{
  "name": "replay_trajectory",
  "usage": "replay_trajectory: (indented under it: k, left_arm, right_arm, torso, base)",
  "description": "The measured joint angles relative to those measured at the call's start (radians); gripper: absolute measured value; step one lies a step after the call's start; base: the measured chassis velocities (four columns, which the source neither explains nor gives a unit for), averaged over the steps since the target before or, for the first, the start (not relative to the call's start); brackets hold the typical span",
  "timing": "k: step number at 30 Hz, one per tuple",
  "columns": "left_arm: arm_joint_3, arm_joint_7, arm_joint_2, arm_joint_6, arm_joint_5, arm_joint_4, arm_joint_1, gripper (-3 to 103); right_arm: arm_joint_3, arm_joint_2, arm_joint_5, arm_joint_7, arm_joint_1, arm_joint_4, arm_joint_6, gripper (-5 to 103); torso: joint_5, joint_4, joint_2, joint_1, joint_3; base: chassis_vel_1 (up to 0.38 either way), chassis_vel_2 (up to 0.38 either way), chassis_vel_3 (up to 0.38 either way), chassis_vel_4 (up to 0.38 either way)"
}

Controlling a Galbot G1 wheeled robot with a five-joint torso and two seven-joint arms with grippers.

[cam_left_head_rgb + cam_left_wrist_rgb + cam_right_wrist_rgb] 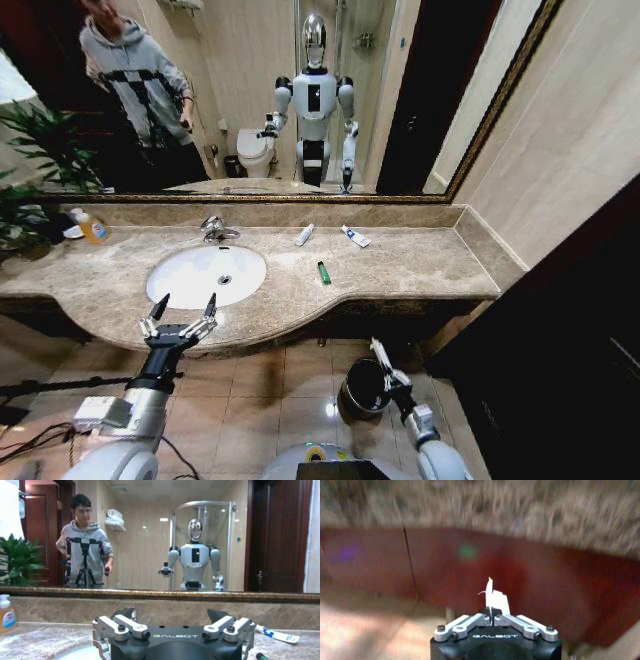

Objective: Pick up the trash from the sink and place it in the trash bin.

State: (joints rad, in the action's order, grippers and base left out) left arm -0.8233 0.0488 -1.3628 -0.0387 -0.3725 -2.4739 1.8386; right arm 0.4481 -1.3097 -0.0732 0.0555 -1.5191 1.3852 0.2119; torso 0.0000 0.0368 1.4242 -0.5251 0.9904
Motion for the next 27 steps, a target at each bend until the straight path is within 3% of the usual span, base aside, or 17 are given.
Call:
replay_trajectory:
  k: [10,14,27]
  left_arm:
    - [0.000,0.000,0.000,0.000,0.000,0.000,0.000,100]
    - [0.000,0.000,0.000,0.000,0.000,0.000,0.000,100]
    - [0.000,0.000,0.000,0.000,0.000,0.000,0.000,100]
  right_arm:
    - [-0.032,-0.019,0.059,0.058,0.145,-0.313,-0.041,0]
    - [-0.044,-0.051,0.141,0.071,0.235,-0.439,-0.052,0]
    - [-0.027,-0.144,0.269,0.059,0.474,-0.756,-0.050,0]
  torso:
    - [0.0000,0.0000,0.000,0.000,0.000]
    - [0.0000,-0.0001,0.000,0.000,0.000]
    - [-0.0001,0.0000,0.000,0.000,0.000]
  base:
    - [0.000,0.000,0.000,0.000]
    - [0.000,0.000,0.000,0.000]
    - [0.000,0.000,0.000,0.000]
